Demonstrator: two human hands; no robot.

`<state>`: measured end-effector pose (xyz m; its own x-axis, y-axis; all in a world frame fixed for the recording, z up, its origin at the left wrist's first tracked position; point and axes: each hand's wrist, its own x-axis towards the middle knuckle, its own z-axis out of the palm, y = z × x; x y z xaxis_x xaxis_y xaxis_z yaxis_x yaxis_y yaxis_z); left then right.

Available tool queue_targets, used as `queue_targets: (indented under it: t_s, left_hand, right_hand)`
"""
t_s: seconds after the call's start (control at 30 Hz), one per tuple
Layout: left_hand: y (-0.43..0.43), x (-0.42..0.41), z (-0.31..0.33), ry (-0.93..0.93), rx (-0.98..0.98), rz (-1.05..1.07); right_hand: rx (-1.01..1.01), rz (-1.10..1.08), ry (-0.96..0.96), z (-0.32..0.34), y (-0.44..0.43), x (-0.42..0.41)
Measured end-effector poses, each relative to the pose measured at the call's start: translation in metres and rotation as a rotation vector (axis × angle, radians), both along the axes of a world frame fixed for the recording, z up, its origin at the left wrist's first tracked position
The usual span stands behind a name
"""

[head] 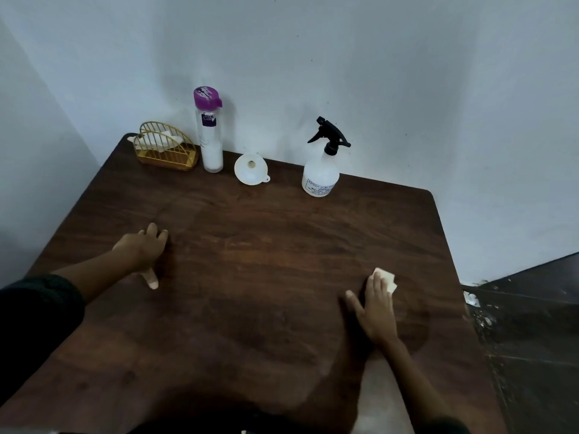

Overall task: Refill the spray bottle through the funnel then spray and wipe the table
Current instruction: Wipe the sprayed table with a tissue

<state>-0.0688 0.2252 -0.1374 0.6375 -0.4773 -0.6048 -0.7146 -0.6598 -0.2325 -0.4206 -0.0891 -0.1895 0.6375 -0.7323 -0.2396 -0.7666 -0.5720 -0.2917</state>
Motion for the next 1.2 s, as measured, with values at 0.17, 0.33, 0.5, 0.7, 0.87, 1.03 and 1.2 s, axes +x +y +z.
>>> queue_targets:
  t_s: [0.17, 0.33, 0.5, 0.7, 0.87, 1.03, 1.2]
  left_hand:
    - [0.003, 0.003, -0.002, 0.033, -0.017, 0.009]
    - [0.004, 0.005, -0.003, 0.06, -0.028, 0.031]
    - [0.001, 0.003, -0.002, 0.05, -0.036, 0.03]
    - [0.012, 0.006, 0.0, 0.109, -0.107, 0.082]
    - [0.026, 0.007, -0.008, 0.171, -0.208, 0.073]
    - [0.031, 0.009, -0.013, 0.167, -0.239, 0.054]
    - [0.026, 0.009, -0.012, 0.181, -0.197, 0.057]
  right_hand:
    - [-0.022, 0.233, 0.007, -0.016, 0.027, -0.075]
    - [-0.038, -0.233, 0.047, -0.005, -0.026, -0.082]
    - [-0.051, -0.263, 0.025, 0.008, -0.007, 0.032]
    - [-0.024, 0.332, -0.058, -0.002, 0.106, 0.147]
    - [-0.059, 0.471, -0.058, -0.008, 0.063, 0.118]
    - [-0.074, -0.176, 0.003, 0.002, -0.017, 0.098]
    - [0.043, -0.463, 0.025, 0.013, 0.015, 0.178]
